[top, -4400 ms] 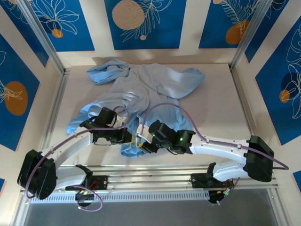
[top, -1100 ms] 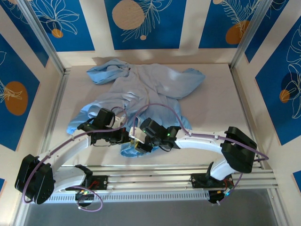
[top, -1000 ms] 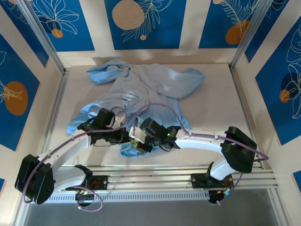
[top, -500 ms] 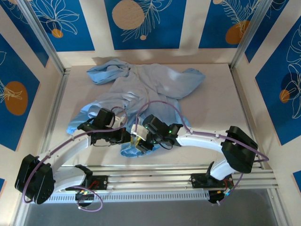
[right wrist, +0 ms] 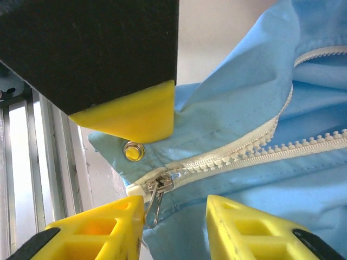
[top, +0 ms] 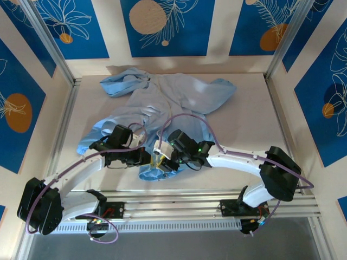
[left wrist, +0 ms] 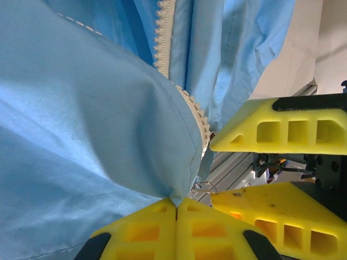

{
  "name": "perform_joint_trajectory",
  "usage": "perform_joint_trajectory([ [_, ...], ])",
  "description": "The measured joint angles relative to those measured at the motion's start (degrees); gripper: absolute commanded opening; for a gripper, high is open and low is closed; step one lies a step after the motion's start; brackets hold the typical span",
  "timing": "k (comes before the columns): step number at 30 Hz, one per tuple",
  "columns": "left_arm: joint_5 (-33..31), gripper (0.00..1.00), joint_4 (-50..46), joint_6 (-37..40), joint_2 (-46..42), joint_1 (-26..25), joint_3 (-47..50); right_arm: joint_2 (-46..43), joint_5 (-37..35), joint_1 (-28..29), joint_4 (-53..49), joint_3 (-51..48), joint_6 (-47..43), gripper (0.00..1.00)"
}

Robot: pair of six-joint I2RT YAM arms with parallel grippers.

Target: Zip up the jacket

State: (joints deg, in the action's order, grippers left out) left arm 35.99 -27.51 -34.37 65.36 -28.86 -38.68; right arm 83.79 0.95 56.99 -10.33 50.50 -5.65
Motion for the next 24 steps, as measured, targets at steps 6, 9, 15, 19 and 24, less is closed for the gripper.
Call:
perform_joint_trajectory([
  [6,0.0,0.0,-0.02,0.0,0.0,0.0,0.0,0.11,0.63,-0.02,-0.02,0.0,-0.02,0.38],
  [9,0.0,0.0,-0.02,0.0,0.0,0.0,0.0,0.79,0.68,-0.02,-0.04,0.02,-0.04,0.38],
  [15,0.0,0.0,-0.17,0.0,0.0,0.0,0.0,2.75,0.55,0.04,-1.22,0.2,-0.35,0.36],
  [19,0.0,0.0,-0.44,0.0,0.0,0.0,0.0,3.78,-0.11,0.39,-1.66,0.81,-0.74,0.33],
  [24,0.02,0.0,-0.44,0.0,0.0,0.0,0.0,3.96,-0.74,0.81,-2.19,1.66,-1.4,0.32],
])
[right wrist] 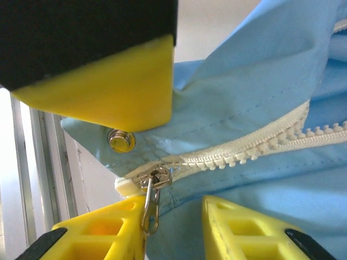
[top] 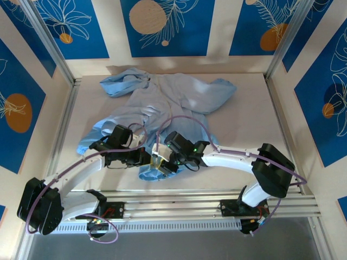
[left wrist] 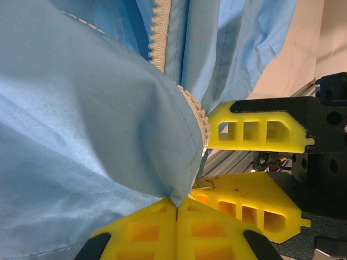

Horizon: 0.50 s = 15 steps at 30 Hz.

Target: Zip up the jacket

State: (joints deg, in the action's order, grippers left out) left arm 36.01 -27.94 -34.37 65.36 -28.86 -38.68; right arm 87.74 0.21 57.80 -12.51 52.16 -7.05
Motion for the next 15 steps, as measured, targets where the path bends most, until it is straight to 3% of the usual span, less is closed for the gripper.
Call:
perform_joint_trajectory([
  [5,0.02,0.0,-0.31,0.46,0.37,0.0,-0.13,1.4,-0.9,0.83,0.09,1.03,-1.97,0.3],
  [9,0.04,0.0,-1.16,1.31,0.61,0.0,-0.37,2.71,-3.02,2.19,0.02,1.73,-3.85,0.04],
  [11,0.02,0.01,-1.18,1.66,0.66,0.0,-0.39,3.15,-4.15,2.71,-0.11,2.19,-4.39,0.0],
  [15,0.0,0.21,-1.27,2.01,0.68,0.0,-0.39,3.23,-6.16,3.5,-0.42,2.56,-4.7,0.0],
])
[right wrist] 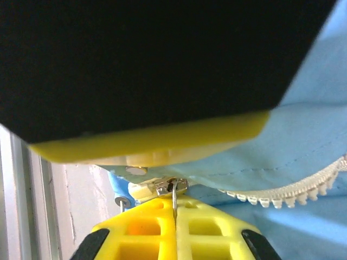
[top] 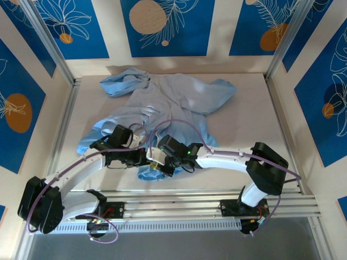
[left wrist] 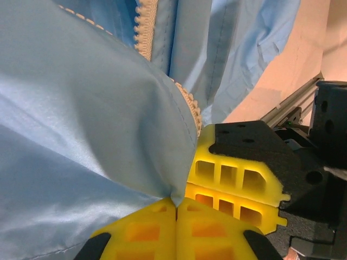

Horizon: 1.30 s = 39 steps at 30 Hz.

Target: Zip up the jacket

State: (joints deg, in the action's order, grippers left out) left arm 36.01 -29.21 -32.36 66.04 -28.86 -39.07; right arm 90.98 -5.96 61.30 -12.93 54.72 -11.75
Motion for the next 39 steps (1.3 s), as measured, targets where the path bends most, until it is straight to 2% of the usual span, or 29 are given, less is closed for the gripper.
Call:
perform_joint_trajectory([
  [2,0.0,0.36,-0.07,0.28,-0.11,0.0,0.0,0.0,-0.35,-0.02,-0.09,0.04,0.02,0.0],
  [4,-0.63,0.46,-1.11,-0.02,-0.63,0.28,0.02,-0.46,-0.52,-0.04,-0.04,0.13,0.24,0.0],
  [7,-1.73,0.52,-2.03,-0.46,-2.4,0.37,0.02,-1.49,-0.22,-0.13,0.09,0.15,0.52,0.0],
  [12,-3.74,0.54,-1.97,-2.27,-10.03,0.13,1.7,-3.23,1.33,-0.13,0.04,0.17,1.68,0.0],
  [16,-3.89,0.54,2.8,-6.38,-15.54,-1.49,7.06,-3.41,2.32,-0.13,-0.24,0.17,2.64,0.0],
  [21,-4.17,0.55,8.31,-11.78,-18.51,-3.61,13.05,-3.39,2.99,-0.13,-0.52,0.17,3.3,0.0],
  [27,-4.57,0.57,14.34,-16.41,-21.33,-3.8,16.48,-3.39,3.65,-0.35,-0.66,0.17,3.5,0.0],
  [30,-4.55,0.54,18.82,-19.19,-21.75,-3.87,19.41,-3.37,4.07,-0.48,-0.66,0.17,3.76,0.0],
  [39,-4.57,0.2,24.13,-23.21,-22.88,-3.96,21.84,-2.49,4.74,-0.61,-0.66,0.17,3.98,0.0],
])
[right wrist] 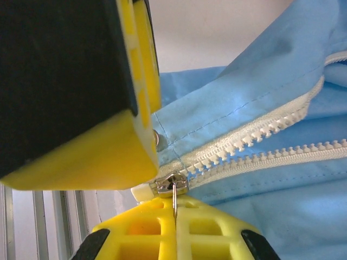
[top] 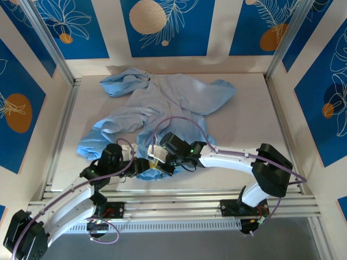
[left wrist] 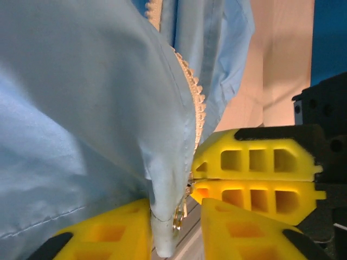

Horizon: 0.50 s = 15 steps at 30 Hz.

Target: Zip up the jacket

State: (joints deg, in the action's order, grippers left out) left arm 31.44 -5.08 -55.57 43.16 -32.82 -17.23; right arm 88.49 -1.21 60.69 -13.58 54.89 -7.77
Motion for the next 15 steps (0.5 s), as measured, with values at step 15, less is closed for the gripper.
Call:
perform_joint_trajectory([
  [15,0.02,0.0,-1.33,1.03,-1.44,0.0,-0.02,0.61,-0.5,-0.04,-0.11,0.39,0.83,0.0],
])
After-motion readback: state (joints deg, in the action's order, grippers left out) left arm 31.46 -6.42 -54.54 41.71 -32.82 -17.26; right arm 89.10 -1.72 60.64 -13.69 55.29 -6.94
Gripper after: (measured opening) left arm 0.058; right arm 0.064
